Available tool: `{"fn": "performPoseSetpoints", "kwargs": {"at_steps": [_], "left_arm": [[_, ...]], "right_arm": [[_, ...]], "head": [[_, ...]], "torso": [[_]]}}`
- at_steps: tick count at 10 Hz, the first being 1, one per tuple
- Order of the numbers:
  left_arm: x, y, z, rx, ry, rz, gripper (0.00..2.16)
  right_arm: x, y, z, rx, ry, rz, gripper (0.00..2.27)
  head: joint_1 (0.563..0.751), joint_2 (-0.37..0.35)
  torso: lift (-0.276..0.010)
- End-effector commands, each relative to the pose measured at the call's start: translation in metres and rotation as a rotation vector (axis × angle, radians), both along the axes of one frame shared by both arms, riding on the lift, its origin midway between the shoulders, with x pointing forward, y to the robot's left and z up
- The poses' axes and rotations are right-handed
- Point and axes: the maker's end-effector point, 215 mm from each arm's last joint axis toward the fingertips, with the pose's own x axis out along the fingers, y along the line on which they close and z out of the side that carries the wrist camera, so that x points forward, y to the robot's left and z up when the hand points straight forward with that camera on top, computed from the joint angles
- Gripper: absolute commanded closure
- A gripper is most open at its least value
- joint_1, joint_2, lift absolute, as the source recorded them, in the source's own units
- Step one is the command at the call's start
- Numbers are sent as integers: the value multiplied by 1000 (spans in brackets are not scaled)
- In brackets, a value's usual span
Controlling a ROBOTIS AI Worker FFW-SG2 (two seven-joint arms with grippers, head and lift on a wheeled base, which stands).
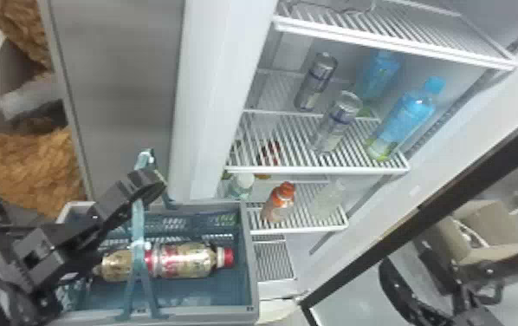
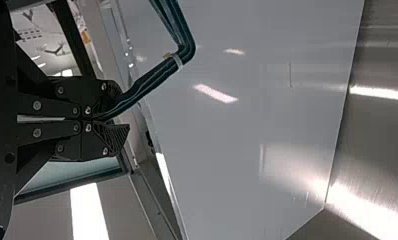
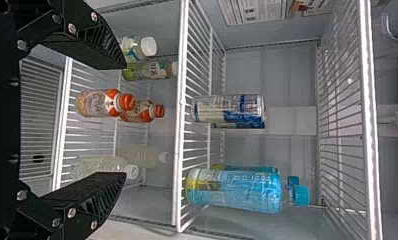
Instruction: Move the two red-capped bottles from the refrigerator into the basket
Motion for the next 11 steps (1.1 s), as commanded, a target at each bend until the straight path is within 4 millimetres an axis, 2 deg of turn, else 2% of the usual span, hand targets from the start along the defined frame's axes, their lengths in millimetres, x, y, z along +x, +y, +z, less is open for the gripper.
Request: {"fn": "performPoseSetpoints", "kwargs": {"at_steps": [1,11], "left_arm": [[0,0,0,0,0,0,1204],[2,1,-1,8,-2,9,1204]], "right_arm": [[0,0,0,1,-1,-1,271],[-1,0,-7,15,10,-6,271]], "head": [[695,-350],[695,-350]], "torso": [[0],[0]]}}
